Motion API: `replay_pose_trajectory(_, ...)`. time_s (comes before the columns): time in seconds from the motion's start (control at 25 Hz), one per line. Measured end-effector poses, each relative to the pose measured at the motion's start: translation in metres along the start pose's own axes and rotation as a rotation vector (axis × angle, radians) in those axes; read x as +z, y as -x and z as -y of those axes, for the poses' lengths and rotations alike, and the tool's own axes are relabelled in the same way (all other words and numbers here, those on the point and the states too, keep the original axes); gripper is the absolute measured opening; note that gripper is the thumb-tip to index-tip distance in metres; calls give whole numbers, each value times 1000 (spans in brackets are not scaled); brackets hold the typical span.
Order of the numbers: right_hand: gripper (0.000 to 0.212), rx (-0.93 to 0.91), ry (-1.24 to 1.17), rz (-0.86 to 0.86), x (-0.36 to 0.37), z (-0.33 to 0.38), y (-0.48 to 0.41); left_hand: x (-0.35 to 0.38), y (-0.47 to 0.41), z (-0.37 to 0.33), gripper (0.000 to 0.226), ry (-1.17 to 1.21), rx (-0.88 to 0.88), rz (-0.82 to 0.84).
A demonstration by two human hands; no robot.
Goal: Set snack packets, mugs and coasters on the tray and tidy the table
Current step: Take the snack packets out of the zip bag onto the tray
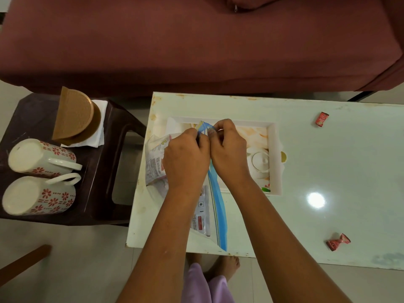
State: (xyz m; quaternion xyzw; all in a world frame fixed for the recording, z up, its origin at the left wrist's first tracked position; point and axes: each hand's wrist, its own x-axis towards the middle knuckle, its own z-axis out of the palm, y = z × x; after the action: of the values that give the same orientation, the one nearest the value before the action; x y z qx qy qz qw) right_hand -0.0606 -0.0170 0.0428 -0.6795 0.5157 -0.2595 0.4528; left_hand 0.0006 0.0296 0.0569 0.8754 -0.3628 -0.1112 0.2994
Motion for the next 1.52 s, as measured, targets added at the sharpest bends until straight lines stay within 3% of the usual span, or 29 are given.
replay_pose_trajectory(0.16, 19, 119, -17, 245, -6, -7, 3, -3, 6, 11, 23, 166, -103, 41)
replay_pose_trajectory(0.32, 18, 31, 47, 146, 2, -9, 5, 3, 15, 19, 29, 236, -213, 196)
replay_pose_trajectory(0.44, 13, 93, 129, -16, -4, -17, -1, -2, 14, 26, 25, 101, -191, 59)
replay_pose_trajectory(0.52, 12, 146, 101, -27, -9, -20, -3, -5, 9, 27, 24, 65, -188, 12)
replay_pose_trajectory(0.68, 29, 304, -21, 274, -7, -12, 4, -5, 8, 18, 26, 193, -200, -26)
replay_pose_trajectory(0.76, 24, 334, -18, 394, -9, -11, 11, -4, 11, 18, 28, 230, -226, -19)
replay_pose_trajectory(0.96, 23, 207, -22, 223, -11, -18, 8, 2, 29, 23, 26, 140, -276, 290)
replay_pose_trajectory(1.12, 14, 341, -16, 52, -26, -33, -5, -20, 9, 44, 29, 34, -328, 18)
replay_pose_trajectory(1.2, 19, 453, -119, 155, -27, -28, -2, -24, 1, 45, 29, 105, -358, -1)
replay_pose_trajectory(1.36, 18, 566, -188, 526, -13, -13, 13, -16, 10, 28, 25, 207, -345, 59)
replay_pose_trajectory(1.44, 16, 523, -193, 457, -10, -14, 9, -11, 16, 28, 23, 117, -361, 208)
replay_pose_trajectory(1.52, 19, 460, -124, 276, -13, -19, 1, -10, 21, 29, 17, 36, -371, 326)
